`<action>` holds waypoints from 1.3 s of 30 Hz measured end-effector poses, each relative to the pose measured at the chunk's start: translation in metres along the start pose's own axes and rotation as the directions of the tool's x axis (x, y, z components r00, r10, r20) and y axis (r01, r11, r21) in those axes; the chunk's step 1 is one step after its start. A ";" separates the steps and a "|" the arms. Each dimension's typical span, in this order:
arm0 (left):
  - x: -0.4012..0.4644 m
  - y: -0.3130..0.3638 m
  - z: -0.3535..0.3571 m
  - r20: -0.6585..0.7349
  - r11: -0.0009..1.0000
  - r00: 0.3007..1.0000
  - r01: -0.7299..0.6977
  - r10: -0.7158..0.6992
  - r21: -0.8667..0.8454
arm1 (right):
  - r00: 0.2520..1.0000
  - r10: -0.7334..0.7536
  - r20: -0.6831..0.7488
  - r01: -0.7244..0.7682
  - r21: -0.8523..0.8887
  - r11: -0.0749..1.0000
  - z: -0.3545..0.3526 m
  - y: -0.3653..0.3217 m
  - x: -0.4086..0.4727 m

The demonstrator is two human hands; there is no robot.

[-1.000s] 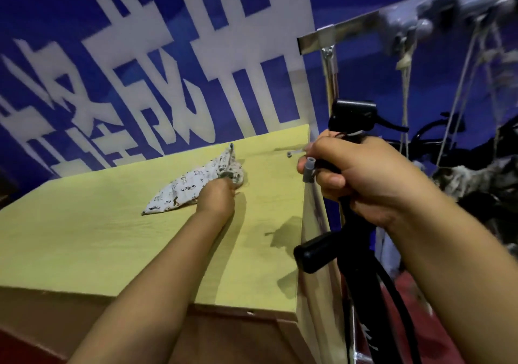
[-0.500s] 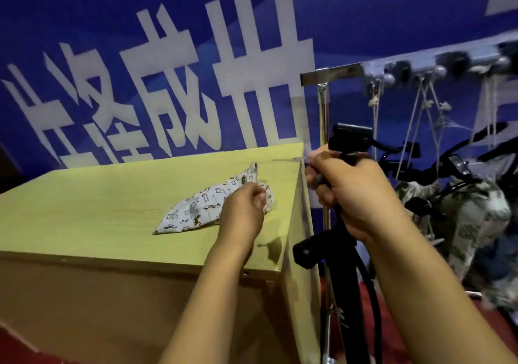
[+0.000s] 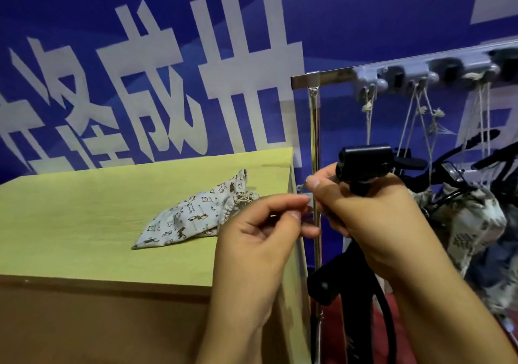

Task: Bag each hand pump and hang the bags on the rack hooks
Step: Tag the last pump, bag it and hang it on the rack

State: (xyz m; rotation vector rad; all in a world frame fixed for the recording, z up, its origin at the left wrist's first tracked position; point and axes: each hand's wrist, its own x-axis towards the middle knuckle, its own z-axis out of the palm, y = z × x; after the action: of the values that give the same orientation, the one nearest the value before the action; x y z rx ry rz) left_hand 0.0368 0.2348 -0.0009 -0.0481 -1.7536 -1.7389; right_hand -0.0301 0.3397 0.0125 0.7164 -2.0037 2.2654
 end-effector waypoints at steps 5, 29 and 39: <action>-0.008 0.001 -0.010 0.178 0.993 0.984 0.014 0.006 -0.114 | 0.998 -0.034 -0.050 0.036 0.053 0.998 -0.002 0.000 -0.001; -0.005 -0.007 -0.012 0.096 0.984 0.980 -0.171 0.176 -0.054 | 0.996 -0.081 -0.047 0.079 -0.031 0.996 0.001 0.002 -0.005; -0.006 -0.008 -0.014 0.112 0.985 0.979 -0.165 0.170 -0.052 | 0.996 -0.081 -0.037 0.079 -0.053 0.996 0.003 0.001 -0.006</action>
State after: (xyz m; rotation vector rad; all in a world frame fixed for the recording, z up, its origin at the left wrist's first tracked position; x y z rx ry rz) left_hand 0.0433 0.2241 -0.0123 -0.3123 -1.7400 -1.6791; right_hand -0.0242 0.3388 0.0095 0.7282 -1.9711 2.1591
